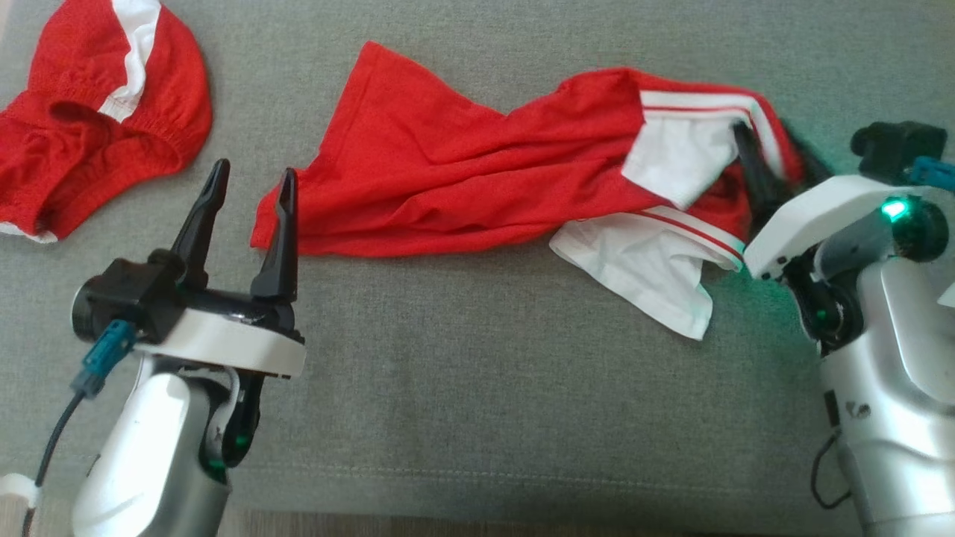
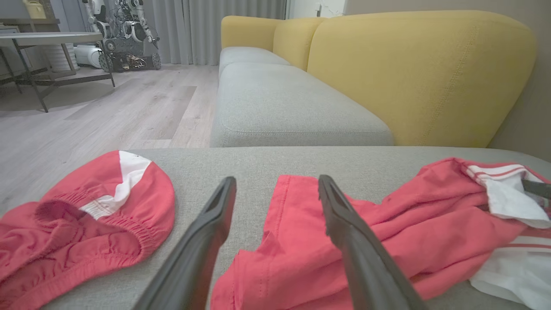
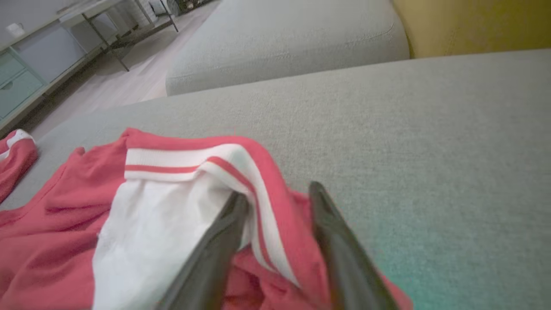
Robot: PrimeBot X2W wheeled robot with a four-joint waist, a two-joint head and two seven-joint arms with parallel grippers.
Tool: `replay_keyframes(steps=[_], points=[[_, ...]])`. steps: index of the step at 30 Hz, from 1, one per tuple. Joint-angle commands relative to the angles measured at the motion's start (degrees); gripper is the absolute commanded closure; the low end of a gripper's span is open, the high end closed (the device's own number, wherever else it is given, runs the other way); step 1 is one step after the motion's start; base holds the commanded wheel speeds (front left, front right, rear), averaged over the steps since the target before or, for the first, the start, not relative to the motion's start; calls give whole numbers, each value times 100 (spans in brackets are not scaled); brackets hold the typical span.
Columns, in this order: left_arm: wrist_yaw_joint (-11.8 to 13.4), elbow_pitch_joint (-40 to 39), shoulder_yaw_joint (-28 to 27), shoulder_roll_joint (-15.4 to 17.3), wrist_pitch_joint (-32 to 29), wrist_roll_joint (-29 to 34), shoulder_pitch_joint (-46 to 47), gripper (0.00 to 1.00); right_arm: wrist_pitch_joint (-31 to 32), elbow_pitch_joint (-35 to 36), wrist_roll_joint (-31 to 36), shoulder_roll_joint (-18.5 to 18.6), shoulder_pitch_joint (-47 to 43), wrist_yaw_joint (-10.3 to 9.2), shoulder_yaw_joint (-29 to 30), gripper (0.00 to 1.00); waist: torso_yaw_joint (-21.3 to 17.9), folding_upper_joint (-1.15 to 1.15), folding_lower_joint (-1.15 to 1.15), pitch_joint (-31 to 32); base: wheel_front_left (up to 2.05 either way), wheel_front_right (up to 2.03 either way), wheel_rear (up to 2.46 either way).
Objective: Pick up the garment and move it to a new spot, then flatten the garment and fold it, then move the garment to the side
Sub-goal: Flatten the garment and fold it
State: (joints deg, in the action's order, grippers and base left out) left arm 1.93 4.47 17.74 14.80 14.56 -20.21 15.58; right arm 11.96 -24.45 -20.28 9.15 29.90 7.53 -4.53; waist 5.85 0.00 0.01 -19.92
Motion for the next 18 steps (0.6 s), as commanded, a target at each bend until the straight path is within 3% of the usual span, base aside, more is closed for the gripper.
replay_keyframes(steps=[1,10,18], points=[[-34,-142,-252,99,43,54,201,0,-206,121,24,20,153,-4,-82,0,-6,0,-1,13,0,0,0],[-3,-26,-493,100,43,144,-49,0,-1679,168,879,-73,-16,-4,179,0,-163,0,-1,338,0,0,0],[120,-13,-665,181,43,186,-469,0,-1847,1106,1582,-359,-898,-4,289,0,-287,0,-1,757,0,0,0]])
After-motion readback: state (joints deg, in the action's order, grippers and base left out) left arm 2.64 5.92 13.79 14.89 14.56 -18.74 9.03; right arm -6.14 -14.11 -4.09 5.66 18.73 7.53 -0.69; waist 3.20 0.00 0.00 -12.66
